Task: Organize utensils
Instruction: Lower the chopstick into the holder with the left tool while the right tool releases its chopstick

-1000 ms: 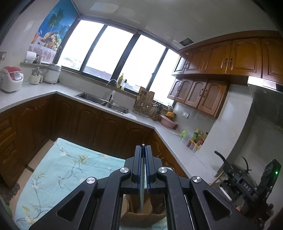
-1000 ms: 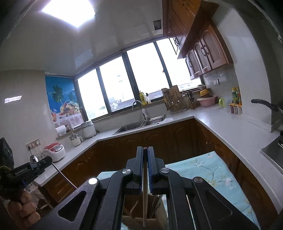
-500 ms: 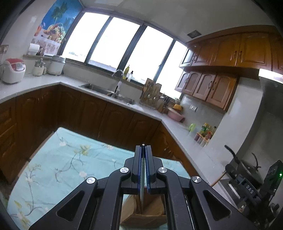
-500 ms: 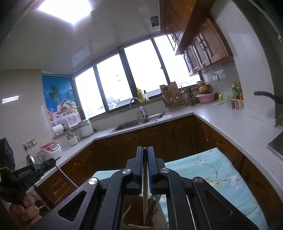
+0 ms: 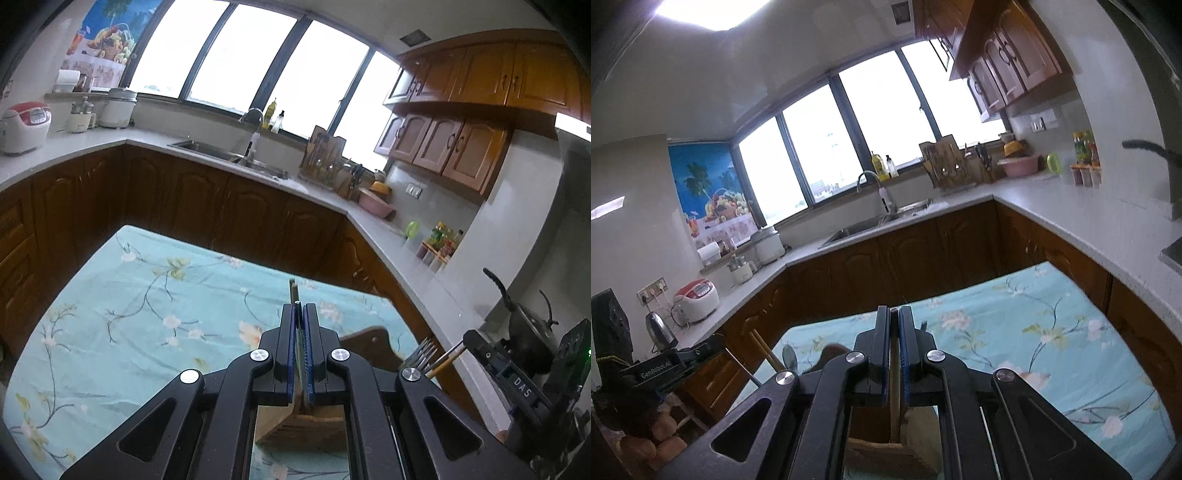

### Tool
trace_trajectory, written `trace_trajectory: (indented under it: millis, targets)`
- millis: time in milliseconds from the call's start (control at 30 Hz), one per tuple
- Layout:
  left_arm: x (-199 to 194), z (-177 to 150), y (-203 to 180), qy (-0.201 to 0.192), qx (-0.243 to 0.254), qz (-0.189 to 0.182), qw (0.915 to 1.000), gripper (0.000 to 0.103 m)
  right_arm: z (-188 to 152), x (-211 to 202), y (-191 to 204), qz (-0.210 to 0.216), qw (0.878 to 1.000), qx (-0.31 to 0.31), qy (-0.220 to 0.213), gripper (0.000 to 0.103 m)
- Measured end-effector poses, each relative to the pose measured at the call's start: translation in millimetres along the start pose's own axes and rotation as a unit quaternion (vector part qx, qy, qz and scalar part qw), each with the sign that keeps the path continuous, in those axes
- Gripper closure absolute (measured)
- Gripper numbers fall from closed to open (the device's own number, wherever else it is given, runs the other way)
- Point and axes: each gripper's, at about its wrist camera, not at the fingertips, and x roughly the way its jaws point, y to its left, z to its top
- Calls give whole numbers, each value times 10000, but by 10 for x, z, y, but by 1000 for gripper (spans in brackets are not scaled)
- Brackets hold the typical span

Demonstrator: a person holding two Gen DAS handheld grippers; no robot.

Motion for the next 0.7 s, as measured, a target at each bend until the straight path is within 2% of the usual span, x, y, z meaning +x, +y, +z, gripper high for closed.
trace_trajectory:
  millis: [233, 533, 700]
  targets:
    - [-23, 28, -98, 50, 112, -2, 9999, 100, -32, 56, -56, -31, 9999, 83, 109, 98]
    - [-24, 57, -10, 134, 73, -34, 9999, 100, -41, 87, -76, 40, 9996, 162, 227, 97]
    - [-33, 59, -63, 158, 106, -1, 9998, 98, -50, 90, -82, 95, 9993, 223, 278, 92]
